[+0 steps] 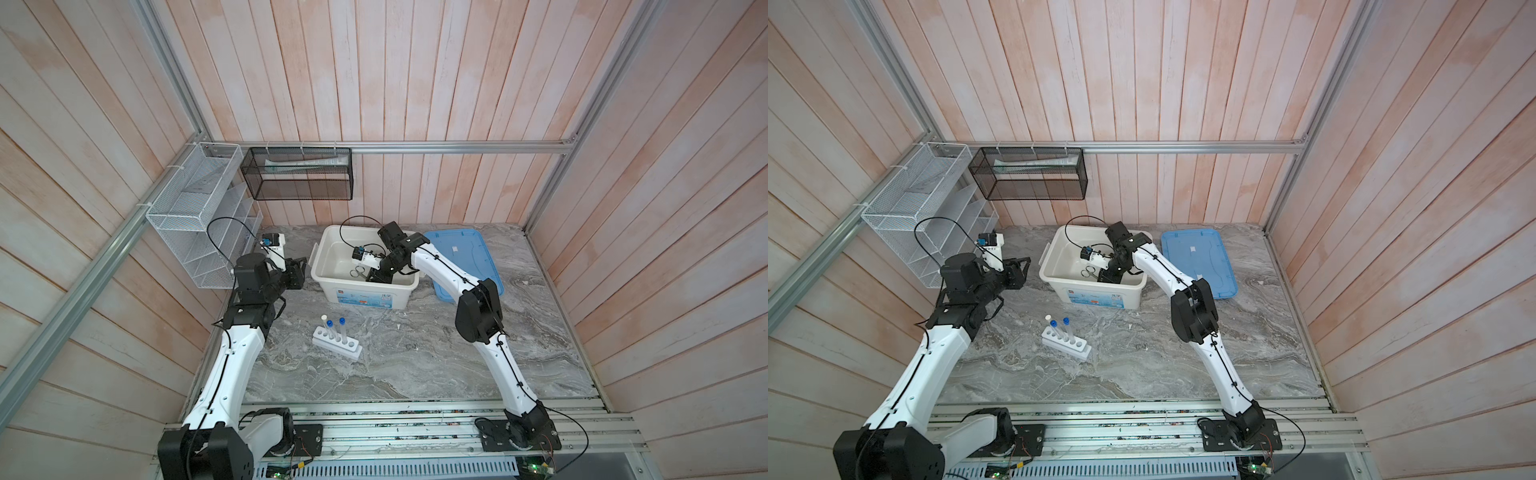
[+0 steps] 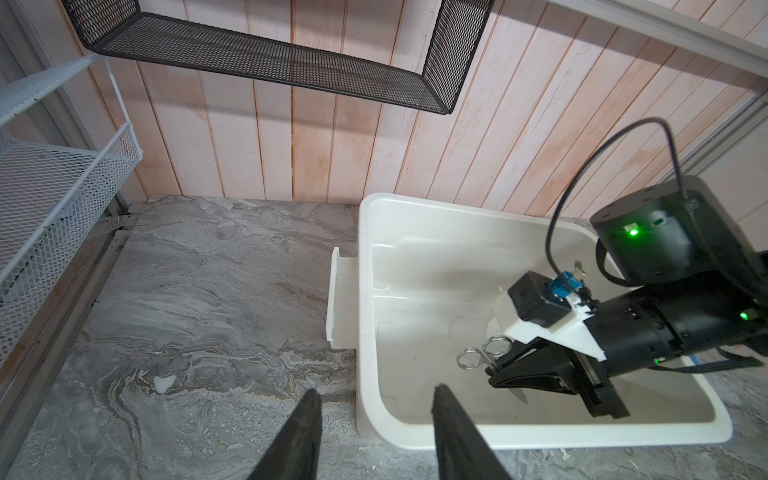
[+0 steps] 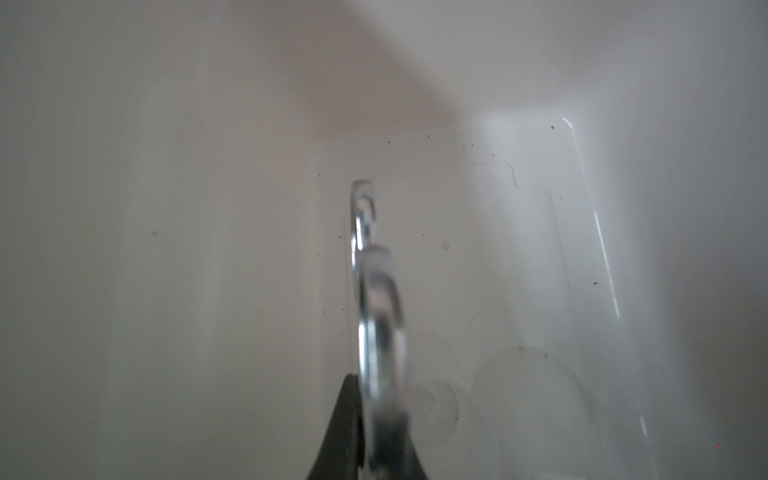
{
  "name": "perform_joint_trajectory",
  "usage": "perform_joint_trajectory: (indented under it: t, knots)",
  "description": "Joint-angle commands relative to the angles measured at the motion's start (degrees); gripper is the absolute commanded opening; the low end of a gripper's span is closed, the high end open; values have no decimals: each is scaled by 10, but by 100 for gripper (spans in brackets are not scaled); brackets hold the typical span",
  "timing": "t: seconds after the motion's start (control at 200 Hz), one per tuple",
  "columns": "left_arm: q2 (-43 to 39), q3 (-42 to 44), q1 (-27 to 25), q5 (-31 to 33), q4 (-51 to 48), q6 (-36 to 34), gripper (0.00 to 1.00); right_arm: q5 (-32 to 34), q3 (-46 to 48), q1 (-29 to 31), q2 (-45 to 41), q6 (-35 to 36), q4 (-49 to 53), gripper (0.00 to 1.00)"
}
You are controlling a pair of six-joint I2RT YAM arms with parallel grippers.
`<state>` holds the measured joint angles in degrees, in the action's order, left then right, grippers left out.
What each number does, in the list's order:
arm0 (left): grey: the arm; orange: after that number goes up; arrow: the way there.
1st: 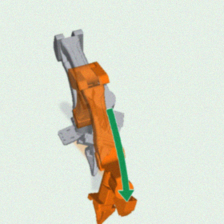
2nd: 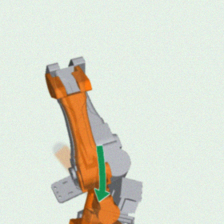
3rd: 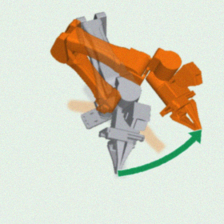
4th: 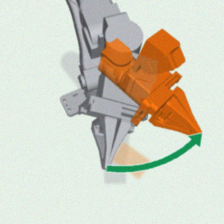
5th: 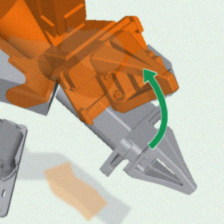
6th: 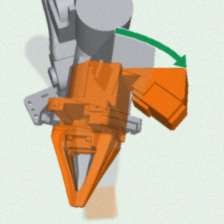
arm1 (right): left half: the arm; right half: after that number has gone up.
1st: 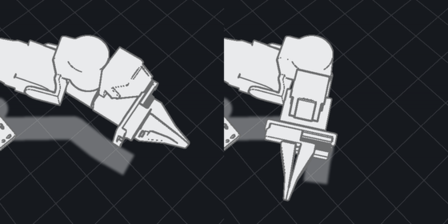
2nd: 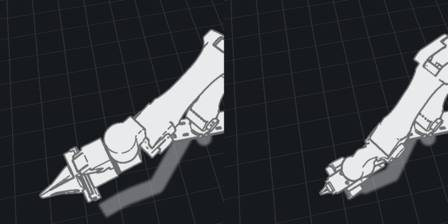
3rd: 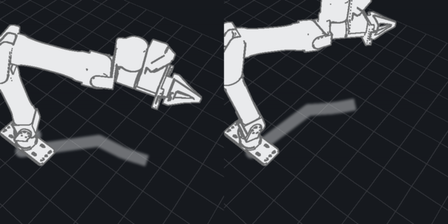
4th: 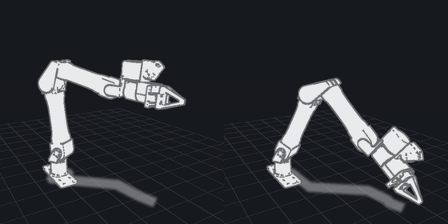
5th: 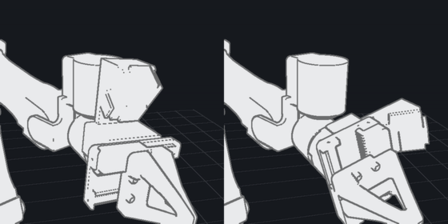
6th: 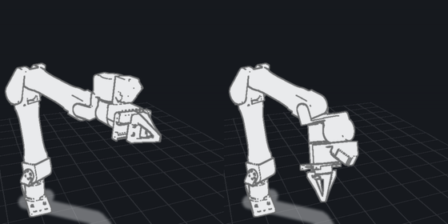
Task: Organize the chemistry lab equipment
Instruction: 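Lower the scissors into the white bin with the right gripper while the left arm withdraws, then open the right gripper to release the steel scissors inside the bin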
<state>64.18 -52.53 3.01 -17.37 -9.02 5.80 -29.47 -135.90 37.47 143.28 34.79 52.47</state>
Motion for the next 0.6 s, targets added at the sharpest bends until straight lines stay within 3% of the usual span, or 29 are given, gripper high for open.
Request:
perform_joint_trajectory:
  t: [0.0, 0.595]
  knots:
    - [2, 3, 3, -6, 10, 3, 46, 7, -8, 3, 19, 11, 3, 0]
    - [8, 2, 3, -5, 8, 3, 45, 35, 0, 7, 44, 16, -17, 0]
